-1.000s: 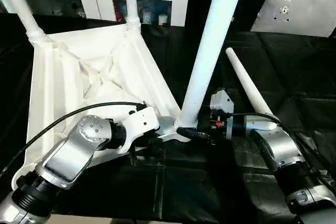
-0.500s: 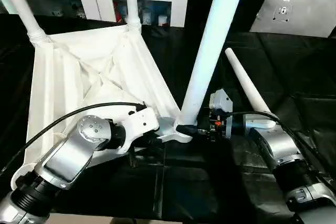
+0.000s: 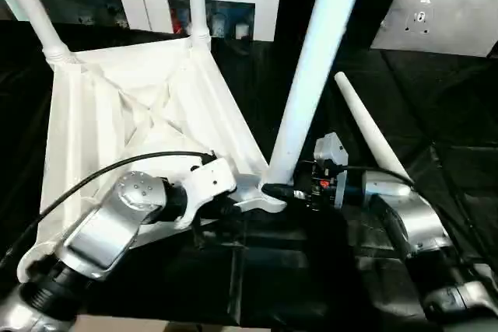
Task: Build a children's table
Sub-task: Rotate leg to tighten
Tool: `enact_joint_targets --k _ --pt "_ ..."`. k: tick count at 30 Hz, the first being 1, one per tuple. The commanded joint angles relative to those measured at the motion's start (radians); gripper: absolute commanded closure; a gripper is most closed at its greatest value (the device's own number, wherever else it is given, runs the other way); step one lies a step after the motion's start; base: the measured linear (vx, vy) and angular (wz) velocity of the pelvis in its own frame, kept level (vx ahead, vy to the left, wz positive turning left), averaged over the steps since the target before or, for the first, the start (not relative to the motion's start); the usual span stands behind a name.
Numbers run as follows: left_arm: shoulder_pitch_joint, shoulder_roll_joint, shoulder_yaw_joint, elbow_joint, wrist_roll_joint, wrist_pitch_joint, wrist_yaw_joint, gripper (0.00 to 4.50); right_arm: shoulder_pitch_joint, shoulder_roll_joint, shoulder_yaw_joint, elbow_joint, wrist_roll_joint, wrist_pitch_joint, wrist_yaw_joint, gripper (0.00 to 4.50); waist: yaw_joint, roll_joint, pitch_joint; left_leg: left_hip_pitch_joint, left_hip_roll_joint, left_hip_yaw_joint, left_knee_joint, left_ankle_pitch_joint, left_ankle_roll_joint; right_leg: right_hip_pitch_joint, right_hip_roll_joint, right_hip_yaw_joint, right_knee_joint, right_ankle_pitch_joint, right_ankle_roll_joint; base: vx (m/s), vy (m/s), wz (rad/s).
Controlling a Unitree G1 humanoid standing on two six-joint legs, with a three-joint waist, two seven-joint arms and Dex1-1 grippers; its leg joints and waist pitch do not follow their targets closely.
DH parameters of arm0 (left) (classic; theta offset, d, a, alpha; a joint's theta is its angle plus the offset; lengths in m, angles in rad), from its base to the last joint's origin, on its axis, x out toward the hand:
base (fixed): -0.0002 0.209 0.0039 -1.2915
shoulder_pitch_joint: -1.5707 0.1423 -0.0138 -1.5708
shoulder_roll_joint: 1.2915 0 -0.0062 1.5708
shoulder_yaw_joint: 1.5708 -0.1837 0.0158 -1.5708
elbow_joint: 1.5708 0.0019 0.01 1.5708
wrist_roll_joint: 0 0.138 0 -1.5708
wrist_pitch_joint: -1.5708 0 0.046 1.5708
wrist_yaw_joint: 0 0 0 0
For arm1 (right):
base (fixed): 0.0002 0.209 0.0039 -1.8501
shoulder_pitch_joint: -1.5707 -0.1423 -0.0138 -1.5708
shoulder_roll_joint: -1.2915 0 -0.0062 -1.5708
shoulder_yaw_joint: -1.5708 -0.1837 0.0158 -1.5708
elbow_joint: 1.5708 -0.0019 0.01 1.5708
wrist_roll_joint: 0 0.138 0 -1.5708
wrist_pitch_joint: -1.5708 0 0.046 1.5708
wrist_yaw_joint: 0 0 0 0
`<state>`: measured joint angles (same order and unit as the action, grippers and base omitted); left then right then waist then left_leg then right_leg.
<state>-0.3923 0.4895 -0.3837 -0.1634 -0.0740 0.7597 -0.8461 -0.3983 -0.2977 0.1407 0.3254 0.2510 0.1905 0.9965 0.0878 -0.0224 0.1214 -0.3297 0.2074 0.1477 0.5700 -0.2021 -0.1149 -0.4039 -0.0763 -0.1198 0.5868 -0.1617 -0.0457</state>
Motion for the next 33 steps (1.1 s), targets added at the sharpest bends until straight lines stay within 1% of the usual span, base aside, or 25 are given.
enact_joint_targets --k 1,2,3,4,5,6,7,8,9,10,11,13,14,15,16,17,19,20,21,24,26,29,30,31,33 --pt "-0.038 -0.07 0.013 -0.014 -0.026 0.02 0.072 4.5 0.057 0.042 0.08 0.037 -0.042 0.078 -0.046 1.95 -0.007 0.005 -0.055 -0.009 0.017 0.011 -0.061 -0.157 0.066 0.054 -0.063 0.061 -0.081 -0.396 -0.156 0.0 0.0 0.0" --pt "-0.048 -0.123 0.028 -0.005 -0.025 0.049 0.122 4.5 0.074 0.073 0.072 0.029 -0.05 0.09 -0.106 1.95 -0.011 0.005 -0.054 -0.012 0.015 0.008 -0.063 -0.177 0.06 0.056 -0.065 0.058 -0.087 -0.45 -0.131 0.0 0.0 0.0" --pt "-0.053 -0.149 0.037 0.0 -0.024 0.064 0.147 4.5 0.08 0.089 0.066 0.027 -0.051 0.098 -0.133 1.95 -0.013 0.005 -0.052 -0.006 0.014 0.007 -0.063 -0.202 0.056 0.05 -0.065 0.056 -0.096 -0.493 -0.11 0.0 0.0 0.0" --pt "-0.059 -0.177 0.046 0.008 -0.023 0.075 0.175 4.5 0.083 0.108 0.057 0.026 -0.051 0.11 -0.165 1.95 -0.016 0.003 -0.051 -0.006 0.013 0.007 -0.064 -0.213 0.054 0.05 -0.064 0.056 -0.099 -0.509 -0.101 0.0 0.0 0.0" --pt "-0.067 -0.21 0.057 0.019 -0.017 0.083 0.21 4.5 0.086 0.13 0.05 0.027 -0.054 0.117 -0.201 1.95 -0.019 0.002 -0.051 -0.008 0.01 0.004 -0.065 -0.225 0.052 0.053 -0.065 0.053 -0.103 -0.535 -0.084 0.0 0.0 0.0" --pt "-0.076 -0.24 0.067 0.031 -0.009 0.085 0.242 4.5 0.086 0.147 0.046 0.029 -0.062 0.119 -0.233 1.95 -0.024 0.002 -0.051 -0.008 0.009 0.003 -0.065 -0.228 0.053 0.052 -0.065 0.05 -0.108 -0.545 -0.072 0.0 0.0 0.0" --pt "-0.088 -0.279 0.078 0.048 0.005 0.085 0.289 4.5 0.085 0.173 0.041 0.033 -0.075 0.121 -0.28 1.95 -0.03 0.0 -0.05 -0.013 0.008 0.002 -0.066 -0.226 0.054 0.052 -0.065 0.048 -0.111 -0.549 -0.061 0.0 0.0 0.0" --pt "-0.096 -0.302 0.084 0.059 0.015 0.084 0.316 4.5 0.083 0.189 0.036 0.036 -0.08 0.125 -0.311 1.95 -0.031 0.0 -0.052 -0.01 0.007 0.002 -0.065 -0.225 0.054 0.051 -0.065 0.048 -0.113 -0.551 -0.058 0.0 0.0 0.0" --pt "-0.104 -0.321 0.089 0.067 0.024 0.088 0.34 4.5 0.081 0.204 0.03 0.037 -0.084 0.132 -0.347 1.95 -0.033 0.0 -0.051 -0.007 0.005 0.002 -0.064 -0.235 0.057 0.047 -0.064 0.046 -0.117 -0.565 -0.049 0.0 0.0 0.0" --pt "-0.116 -0.356 0.101 0.082 0.038 0.09 0.383 4.5 0.074 0.237 0.008 0.047 -0.084 0.145 -0.421 1.95 -0.037 0.001 -0.051 -0.011 0.005 0.001 -0.065 -0.237 0.059 0.047 -0.064 0.046 -0.118 -0.568 -0.042 0.0 0.0 0.0" --pt "-0.118 -0.36 0.101 0.084 0.039 0.089 0.387 4.5 0.072 0.241 0.004 0.05 -0.083 0.146 -0.429 1.96 -0.038 0.0 -0.049 -0.012 0.004 0.001 -0.065 -0.24 0.057 0.046 -0.064 0.045 -0.12 -0.574 -0.037 0.0 0.0 0.0" --pt "-0.149 -0.413 0.115 0.109 0.051 0.082 0.443 4.5 0.043 0.31 -0.069 0.096 -0.067 0.163 -0.577 1.96 -0.041 -0.004 -0.051 -0.011 0.001 0.0 -0.065 -0.247 0.056 0.045 -0.064 0.042 -0.124 -0.596 -0.019 0.0 0.0 0.0" --pt "-0.157 -0.421 0.116 0.111 0.05 0.087 0.448 4.5 0.035 0.323 -0.083 0.11 -0.067 0.166 -0.604 1.96 -0.042 -0.001 -0.053 -0.011 -0.001 -0.001 -0.064 -0.249 0.051 0.044 -0.065 0.039 -0.125 -0.599 -0.009 0.0 0.0 0.0" --pt "-0.162 -0.424 0.116 0.113 0.05 0.091 0.45 4.5 0.03 0.33 -0.09 0.119 -0.068 0.167 -0.618 1.96 -0.045 -0.002 -0.054 -0.015 0.0 -0.003 -0.065 -0.245 0.051 0.047 -0.065 0.039 -0.123 -0.58 -0.003 0.0 0.0 0.0" --pt "-0.165 -0.425 0.113 0.112 0.048 0.093 0.445 4.5 0.024 0.336 -0.095 0.129 -0.07 0.166 -0.623 1.96 -0.046 -0.002 -0.054 -0.019 0.001 -0.004 -0.067 -0.24 0.053 0.05 -0.065 0.039 -0.121 -0.566 -0.002 0.0 0.0 0.0" --pt "-0.167 -0.425 0.112 0.112 0.047 0.095 0.442 4.5 0.02 0.34 -0.097 0.136 -0.073 0.164 -0.625 1.97 -0.046 0.0 -0.056 -0.02 0.004 -0.005 -0.067 -0.233 0.056 0.048 -0.066 0.042 -0.118 -0.537 -0.009 0.0 0.0 0.0" --pt "-0.168 -0.423 0.105 0.111 0.049 0.1 0.434 4.5 0.011 0.349 -0.103 0.151 -0.078 0.158 -0.633 1.97 -0.05 0.0 -0.057 -0.022 0.006 -0.004 -0.068 -0.228 0.06 0.048 -0.066 0.045 -0.112 -0.504 -0.028 0.0 0.0 0.0" --pt "-0.166 -0.423 0.106 0.112 0.051 0.101 0.436 4.5 0.007 0.353 -0.105 0.155 -0.081 0.158 -0.637 1.97 -0.051 0.001 -0.058 -0.024 0.007 -0.003 -0.068 -0.212 0.063 0.049 -0.066 0.048 -0.107 -0.474 -0.041 0.0 0.0 0.0" --pt "-0.164 -0.422 0.105 0.111 0.051 0.101 0.435 4.5 0.005 0.353 -0.103 0.156 -0.084 0.157 -0.636 1.98 -0.05 0.001 -0.06 -0.023 0.008 -0.001 -0.067 -0.197 0.067 0.049 -0.066 0.051 -0.103 -0.444 -0.056 0.0 0.0 0.0" --pt "-0.162 -0.427 0.104 0.117 0.053 0.101 0.444 4.5 -0.002 0.36 -0.097 0.162 -0.1 0.155 -0.647 1.98 -0.05 0.001 -0.061 -0.025 0.008 0.002 -0.066 -0.162 0.073 0.052 -0.065 0.054 -0.094 -0.389 -0.086 0.0 0.0 0.0" --pt "-0.161 -0.428 0.102 0.12 0.053 0.101 0.447 4.5 -0.006 0.363 -0.098 0.169 -0.102 0.155 -0.655 1.98 -0.049 0.001 -0.06 -0.024 0.008 0.004 -0.066 -0.16 0.074 0.053 -0.066 0.055 -0.094 -0.396 -0.091 0.0 0.0 0.0" --pt "-0.159 -0.422 0.1 0.122 0.056 0.098 0.443 4.5 -0.008 0.356 -0.091 0.173 -0.106 0.137 -0.636 1.98 -0.049 0.002 -0.06 -0.023 0.009 0.004 -0.067 -0.167 0.072 0.052 -0.066 0.055 -0.098 -0.418 -0.085 0.0 0.0 0.0" --pt "-0.158 -0.417 0.098 0.123 0.058 0.094 0.44 4.5 -0.008 0.353 -0.09 0.173 -0.107 0.131 -0.629 1.43 -0.049 0.003 -0.059 -0.022 0.01 0.004 -0.068 -0.17 0.07 0.052 -0.066 0.055 -0.098 -0.42 -0.085 0.0 0.0 0.0" --pt "-0.156 -0.409 0.095 0.124 0.06 0.088 0.434 4.5 -0.008 0.351 -0.092 0.171 -0.106 0.126 -0.624 1.43 -0.05 0.003 -0.059 -0.023 0.01 0.003 -0.069 -0.174 0.069 0.052 -0.066 0.054 -0.098 -0.424 -0.084 0.0 0.0 0.0" --pt "-0.152 -0.386 0.088 0.128 0.064 0.07 0.417 4.5 -0.005 0.347 -0.097 0.157 -0.095 0.112 -0.602 1.23 -0.051 0.004 -0.061 -0.022 0.011 0.002 -0.069 -0.183 0.068 0.052 -0.067 0.054 -0.099 -0.43 -0.081 0.0 0.0 0.0"
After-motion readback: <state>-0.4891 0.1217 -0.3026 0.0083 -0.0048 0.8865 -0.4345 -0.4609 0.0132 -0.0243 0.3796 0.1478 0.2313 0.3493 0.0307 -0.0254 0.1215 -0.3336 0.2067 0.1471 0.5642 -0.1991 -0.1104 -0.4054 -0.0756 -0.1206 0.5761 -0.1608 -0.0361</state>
